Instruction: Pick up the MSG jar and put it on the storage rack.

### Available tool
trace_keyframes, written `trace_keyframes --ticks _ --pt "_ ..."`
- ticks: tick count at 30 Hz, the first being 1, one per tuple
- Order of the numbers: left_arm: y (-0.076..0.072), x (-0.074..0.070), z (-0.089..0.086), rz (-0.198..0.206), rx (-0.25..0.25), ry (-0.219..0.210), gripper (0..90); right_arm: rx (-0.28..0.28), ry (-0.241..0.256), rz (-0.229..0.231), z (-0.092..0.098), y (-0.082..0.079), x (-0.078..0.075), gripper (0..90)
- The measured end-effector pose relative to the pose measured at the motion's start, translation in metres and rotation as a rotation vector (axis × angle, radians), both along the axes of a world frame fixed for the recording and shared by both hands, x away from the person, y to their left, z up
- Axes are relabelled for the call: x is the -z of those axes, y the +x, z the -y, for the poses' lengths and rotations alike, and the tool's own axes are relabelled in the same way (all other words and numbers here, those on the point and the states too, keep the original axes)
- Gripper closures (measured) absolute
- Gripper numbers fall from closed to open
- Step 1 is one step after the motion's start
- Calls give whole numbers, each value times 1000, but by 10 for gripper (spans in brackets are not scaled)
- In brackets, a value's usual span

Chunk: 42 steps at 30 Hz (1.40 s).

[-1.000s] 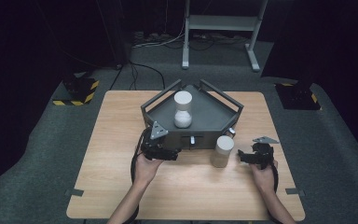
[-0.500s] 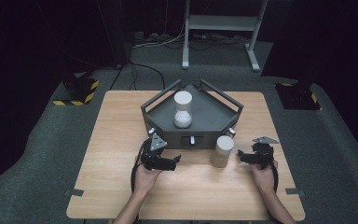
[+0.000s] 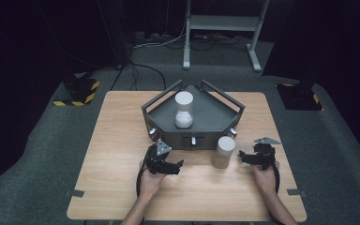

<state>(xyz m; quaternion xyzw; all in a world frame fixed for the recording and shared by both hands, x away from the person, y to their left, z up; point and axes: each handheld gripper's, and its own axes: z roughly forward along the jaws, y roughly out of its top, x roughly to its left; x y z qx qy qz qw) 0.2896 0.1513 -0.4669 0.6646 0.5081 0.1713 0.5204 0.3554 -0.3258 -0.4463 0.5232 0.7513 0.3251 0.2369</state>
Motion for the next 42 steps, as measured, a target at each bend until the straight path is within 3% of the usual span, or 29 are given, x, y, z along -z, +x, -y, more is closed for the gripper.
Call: trace_keyframes --ticks 15,27,37,42 --pt "6 16 10 -14 -24 16 70 0 -1 -1 0 0 0 96" --pt "9 24 19 -28 -31 76 70 0 -1 -1 0 0 0 96" --pt "13 22 19 -58 -56 70 71 0 -1 -1 0 0 0 96" --pt "12 23 22 -53 -67 73 73 0 -2 -1 0 0 0 96"
